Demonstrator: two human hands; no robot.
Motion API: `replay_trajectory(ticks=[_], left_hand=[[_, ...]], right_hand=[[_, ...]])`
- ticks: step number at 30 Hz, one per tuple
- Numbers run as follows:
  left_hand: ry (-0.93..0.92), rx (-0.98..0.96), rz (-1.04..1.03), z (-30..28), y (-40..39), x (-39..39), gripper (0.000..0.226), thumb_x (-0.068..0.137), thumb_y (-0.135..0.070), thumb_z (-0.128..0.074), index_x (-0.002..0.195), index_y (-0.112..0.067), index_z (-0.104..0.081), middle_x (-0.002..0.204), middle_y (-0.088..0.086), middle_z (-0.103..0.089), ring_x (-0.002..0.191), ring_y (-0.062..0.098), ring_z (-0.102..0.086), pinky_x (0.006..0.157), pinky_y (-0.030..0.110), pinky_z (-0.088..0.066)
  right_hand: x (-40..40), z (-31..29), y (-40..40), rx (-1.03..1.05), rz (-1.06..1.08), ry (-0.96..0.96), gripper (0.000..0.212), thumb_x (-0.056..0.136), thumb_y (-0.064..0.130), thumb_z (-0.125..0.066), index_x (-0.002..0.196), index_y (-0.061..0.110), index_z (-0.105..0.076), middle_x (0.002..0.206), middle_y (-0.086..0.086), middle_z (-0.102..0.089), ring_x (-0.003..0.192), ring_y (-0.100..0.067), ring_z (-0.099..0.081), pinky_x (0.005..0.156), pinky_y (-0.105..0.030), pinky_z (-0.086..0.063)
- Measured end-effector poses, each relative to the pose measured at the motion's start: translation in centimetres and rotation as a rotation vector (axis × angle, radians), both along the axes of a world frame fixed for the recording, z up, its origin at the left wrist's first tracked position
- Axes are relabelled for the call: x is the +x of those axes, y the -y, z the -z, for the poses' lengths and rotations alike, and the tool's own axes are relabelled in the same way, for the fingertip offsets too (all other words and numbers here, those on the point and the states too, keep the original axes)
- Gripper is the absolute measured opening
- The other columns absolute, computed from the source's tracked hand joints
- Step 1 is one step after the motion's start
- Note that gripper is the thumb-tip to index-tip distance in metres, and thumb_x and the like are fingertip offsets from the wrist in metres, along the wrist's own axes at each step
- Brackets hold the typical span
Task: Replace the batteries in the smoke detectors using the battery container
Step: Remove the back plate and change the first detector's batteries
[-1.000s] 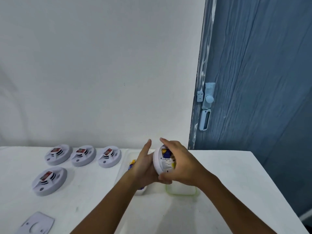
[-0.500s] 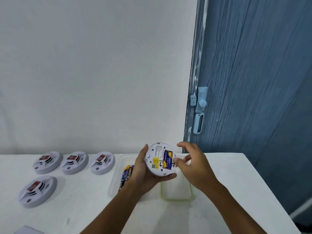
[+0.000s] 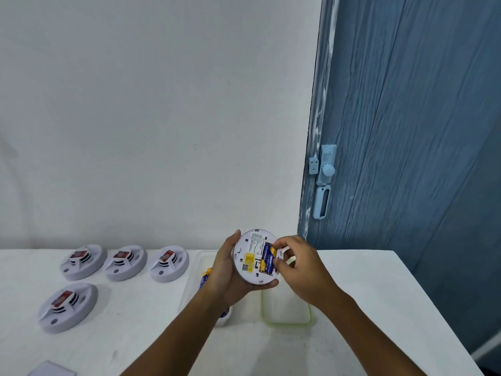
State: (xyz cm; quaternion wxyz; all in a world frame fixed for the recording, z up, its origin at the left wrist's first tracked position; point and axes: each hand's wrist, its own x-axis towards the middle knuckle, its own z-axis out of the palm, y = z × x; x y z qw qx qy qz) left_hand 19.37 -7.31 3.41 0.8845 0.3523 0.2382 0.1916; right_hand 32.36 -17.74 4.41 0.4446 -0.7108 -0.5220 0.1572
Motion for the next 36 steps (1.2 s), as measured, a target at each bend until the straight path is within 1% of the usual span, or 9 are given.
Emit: replay_trajectory(ticks=[6, 11, 18, 24, 26, 28, 30, 33, 36], left_hand=[[-0.018, -0.011, -0.019, 0.5, -0.1, 0.2, 0.059, 0.082, -0.054, -0.044, 0.122, -0.014, -0.06, 0.112, 0.019, -0.068, 0.092, 0.034, -0.066, 0.076, 0.05, -0.052], [0.022, -0.015, -0.042, 0.7, -0.2, 0.4, 0.056, 0.079, -0.053, -0.046, 0.116, -0.014, -0.064, 0.108, 0.019, -0.069, 0.096, 0.034, -0.063, 0.085, 0.054, -0.048], [-0.029, 0.046, -0.027, 1.3, -0.5, 0.4, 0.054, 0.079, -0.052, -0.045, 0.115, -0.015, -0.062, 0.103, 0.017, -0.071, 0.083, 0.032, -0.07, 0.082, 0.053, -0.05], [0.017, -0.021, -0.1, 1.4, -0.4, 1.4, 0.056, 0.081, -0.052, -0.049, 0.12, -0.015, -0.061, 0.112, 0.019, -0.069, 0.103, 0.036, -0.062, 0.09, 0.055, -0.047], [0.039, -0.025, -0.117, 1.5, -0.6, 1.4, 0.058, 0.081, -0.053, -0.05, 0.123, -0.014, -0.061, 0.118, 0.021, -0.066, 0.111, 0.038, -0.058, 0.096, 0.055, -0.044], [0.044, 0.0, -0.13, 1.6, -1.3, 1.0, 0.061, 0.082, -0.054, -0.049, 0.127, -0.014, -0.058, 0.126, 0.02, -0.061, 0.12, 0.038, -0.053, 0.099, 0.055, -0.041], [0.059, -0.011, -0.145, 1.8, -2.0, 0.5, 0.061, 0.083, -0.054, -0.049, 0.128, -0.014, -0.058, 0.128, 0.019, -0.06, 0.121, 0.036, -0.051, 0.1, 0.055, -0.039], [0.083, -0.043, -0.15, 1.6, -2.4, -0.3, 0.057, 0.082, -0.052, -0.051, 0.122, -0.013, -0.061, 0.123, 0.019, -0.06, 0.118, 0.034, -0.05, 0.099, 0.054, -0.039], [0.095, -0.076, -0.143, 1.4, -2.3, -0.6, 0.056, 0.083, -0.051, -0.051, 0.122, -0.012, -0.06, 0.124, 0.02, -0.06, 0.119, 0.035, -0.049, 0.101, 0.054, -0.037]], right_hand=[[0.0, 0.0, -0.7, -0.043, 0.028, 0.026, 0.017, 0.087, 0.018, -0.068, 0.095, 0.022, -0.053, 0.099, 0.009, -0.05, 0.085, -0.006, -0.055, 0.061, -0.01, -0.049], [0.3, 0.0, -0.9, -0.027, 0.011, 0.054, 0.02, 0.086, 0.019, -0.07, 0.095, 0.022, -0.053, 0.1, 0.007, -0.052, 0.083, -0.003, -0.056, 0.06, -0.008, -0.048], [1.1, -0.6, -1.3, -0.082, -0.011, -0.018, 0.026, 0.078, 0.015, -0.076, 0.074, 0.022, -0.051, 0.084, 0.007, -0.054, 0.08, -0.015, -0.057, 0.067, -0.027, -0.054], [0.0, 0.5, -2.0, 0.186, 0.136, -0.014, 0.017, 0.081, 0.009, -0.073, 0.075, 0.013, -0.057, 0.08, 0.002, -0.061, 0.075, -0.01, -0.061, 0.059, -0.018, -0.051], [-0.3, 0.6, -2.0, 0.3, 0.183, -0.104, 0.017, 0.08, 0.004, -0.074, 0.074, 0.01, -0.058, 0.074, 0.002, -0.062, 0.069, -0.005, -0.061, 0.056, -0.014, -0.05], [0.4, 0.7, -1.8, 0.373, 0.278, -0.26, 0.017, 0.078, 0.001, -0.075, 0.074, 0.009, -0.06, 0.071, 0.0, -0.064, 0.064, -0.005, -0.061, 0.059, -0.022, -0.053], [2.1, 1.6, -1.7, 0.227, 0.327, -0.331, 0.017, 0.077, -0.001, -0.074, 0.074, 0.009, -0.061, 0.069, -0.001, -0.065, 0.061, -0.008, -0.06, 0.063, -0.029, -0.054], [3.5, 4.2, -1.3, -0.241, 0.219, -0.283, 0.02, 0.076, -0.001, -0.074, 0.07, 0.012, -0.06, 0.071, -0.003, -0.063, 0.059, -0.012, -0.058, 0.06, -0.026, -0.05], [3.3, 6.1, -1.2, -0.367, 0.177, -0.12, 0.016, 0.077, 0.007, -0.072, 0.074, 0.015, -0.06, 0.079, -0.002, -0.063, 0.07, -0.015, -0.059, 0.063, -0.025, -0.05]])
